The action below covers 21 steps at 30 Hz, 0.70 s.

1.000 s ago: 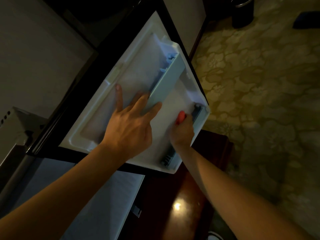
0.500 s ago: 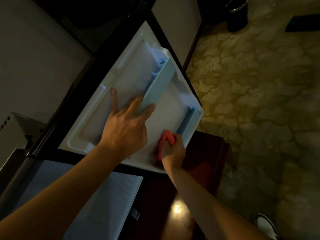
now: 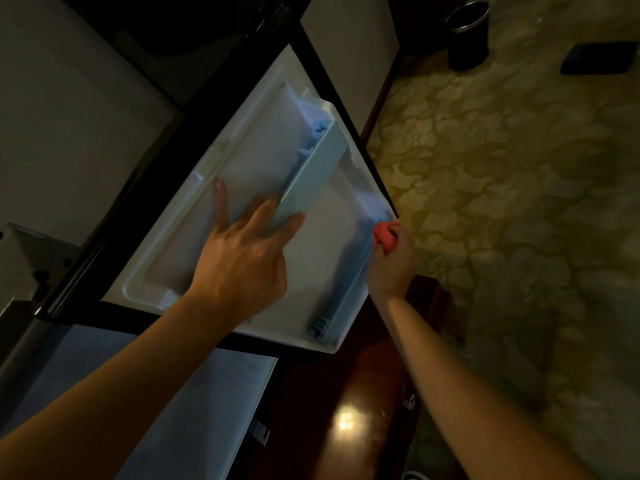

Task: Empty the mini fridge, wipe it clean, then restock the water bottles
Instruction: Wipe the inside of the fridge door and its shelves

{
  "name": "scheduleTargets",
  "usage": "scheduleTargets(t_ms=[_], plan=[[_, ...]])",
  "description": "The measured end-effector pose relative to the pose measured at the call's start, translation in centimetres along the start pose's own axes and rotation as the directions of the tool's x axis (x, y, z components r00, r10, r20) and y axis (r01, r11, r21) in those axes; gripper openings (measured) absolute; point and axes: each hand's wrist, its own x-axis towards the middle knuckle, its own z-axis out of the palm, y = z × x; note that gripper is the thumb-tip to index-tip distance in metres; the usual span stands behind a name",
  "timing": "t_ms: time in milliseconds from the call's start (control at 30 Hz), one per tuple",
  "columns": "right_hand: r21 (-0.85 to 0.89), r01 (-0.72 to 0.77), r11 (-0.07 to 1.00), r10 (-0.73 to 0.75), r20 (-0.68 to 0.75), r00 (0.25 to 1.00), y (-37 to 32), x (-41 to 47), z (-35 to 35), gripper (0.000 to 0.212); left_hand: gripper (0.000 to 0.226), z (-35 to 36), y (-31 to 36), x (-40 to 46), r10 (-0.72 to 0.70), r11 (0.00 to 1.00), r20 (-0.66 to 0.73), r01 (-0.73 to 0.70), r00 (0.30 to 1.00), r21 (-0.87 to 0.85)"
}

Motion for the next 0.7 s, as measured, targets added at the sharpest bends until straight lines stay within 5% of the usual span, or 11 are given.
scheduleTargets(t_ms=[400,700], plan=[[-0.120,0.068,0.990,-0.064,0.040,0.997,3.2,2.3,4.0,0.030,0.052,0.5,-0.2,0.4,-0.045,0.999,0.029,0.044,0.999,0.007],[-0.264,0.056,0.963,-0.028,0.110,0.994,3.4,-9.1,2.9,0.037,0.052,0.7,-0.4,0.6,-0.062,0.998,0.030,0.062,0.998,0.001]])
